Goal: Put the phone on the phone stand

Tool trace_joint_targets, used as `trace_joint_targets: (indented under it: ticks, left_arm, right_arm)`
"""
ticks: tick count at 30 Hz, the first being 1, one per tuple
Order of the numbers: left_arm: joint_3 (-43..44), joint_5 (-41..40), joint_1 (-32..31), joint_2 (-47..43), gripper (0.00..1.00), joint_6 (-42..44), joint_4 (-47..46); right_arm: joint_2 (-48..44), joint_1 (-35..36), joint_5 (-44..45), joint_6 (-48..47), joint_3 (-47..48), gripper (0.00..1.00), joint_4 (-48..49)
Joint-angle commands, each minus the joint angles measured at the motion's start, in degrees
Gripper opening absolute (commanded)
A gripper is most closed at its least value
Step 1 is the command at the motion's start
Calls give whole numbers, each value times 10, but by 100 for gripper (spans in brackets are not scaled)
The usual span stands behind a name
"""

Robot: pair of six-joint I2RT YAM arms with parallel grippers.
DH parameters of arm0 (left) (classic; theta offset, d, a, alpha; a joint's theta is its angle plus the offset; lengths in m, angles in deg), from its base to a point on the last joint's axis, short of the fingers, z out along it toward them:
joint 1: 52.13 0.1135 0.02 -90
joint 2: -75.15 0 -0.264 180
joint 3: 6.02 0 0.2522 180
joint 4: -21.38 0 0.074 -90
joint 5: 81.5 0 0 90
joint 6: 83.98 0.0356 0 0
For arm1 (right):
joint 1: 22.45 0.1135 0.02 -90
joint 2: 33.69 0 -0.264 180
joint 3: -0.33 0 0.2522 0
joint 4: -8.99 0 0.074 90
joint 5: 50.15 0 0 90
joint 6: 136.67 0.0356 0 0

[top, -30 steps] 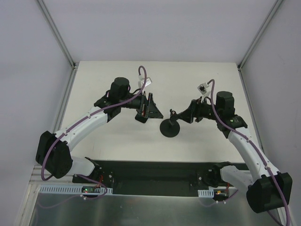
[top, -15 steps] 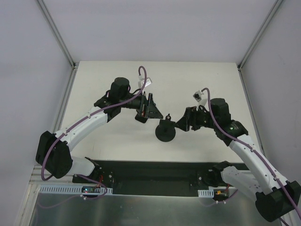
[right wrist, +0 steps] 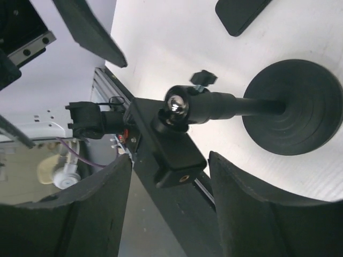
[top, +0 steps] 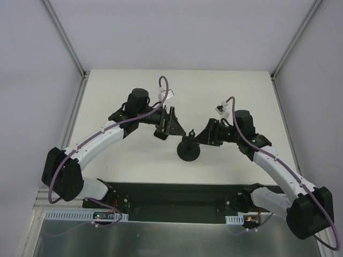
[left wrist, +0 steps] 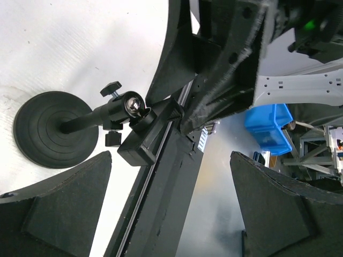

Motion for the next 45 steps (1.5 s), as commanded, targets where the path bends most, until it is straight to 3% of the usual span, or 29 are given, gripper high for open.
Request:
trace_joint_targets:
  ticks: [1, 11, 21, 24, 26, 29, 30, 33, 35, 36, 39, 45]
  left_arm:
    - [4, 25, -5, 4, 91, 10, -9]
    - [4, 27, -5, 9, 91, 9, -8]
    - [5, 32, -5, 12, 91, 7, -8]
    - [5, 30, -5, 9, 91, 8, -8]
    - [4, 28, -5, 9, 91, 9, -8]
    - [5, 29, -5, 6, 92, 9, -8]
    - [5, 29, -4, 5, 92, 9, -8]
    - [4, 29, -5, 2, 92, 9, -9]
    - [4, 25, -4, 0, 92, 10, -8]
    - [4, 25, -5, -3, 92, 11, -9]
    - [3, 20, -4, -8, 92, 13, -8]
    - [1, 13, -5, -10, 92, 15, -8]
  right_arm:
    - [21, -28, -72, 103, -42, 60, 131]
    - [52, -43, -98, 150, -108, 48, 270]
    - [79, -54, -83, 261, -207, 11, 462]
    - [116, -56, -87, 299, -233, 10, 555]
    - [130, -56, -94, 320, -236, 14, 604]
    - [124, -57, -98, 308, -228, 36, 604]
    - [105, -57, -98, 293, -221, 51, 587]
    - [48, -57, -82, 194, -185, 76, 389]
    - [-5, -56, -47, 123, -161, 85, 284]
    - [-22, -56, -31, 57, -137, 87, 183]
    - [-72, -54, 15, -20, -109, 89, 69]
    - [-84, -15, 47, -136, -52, 90, -9]
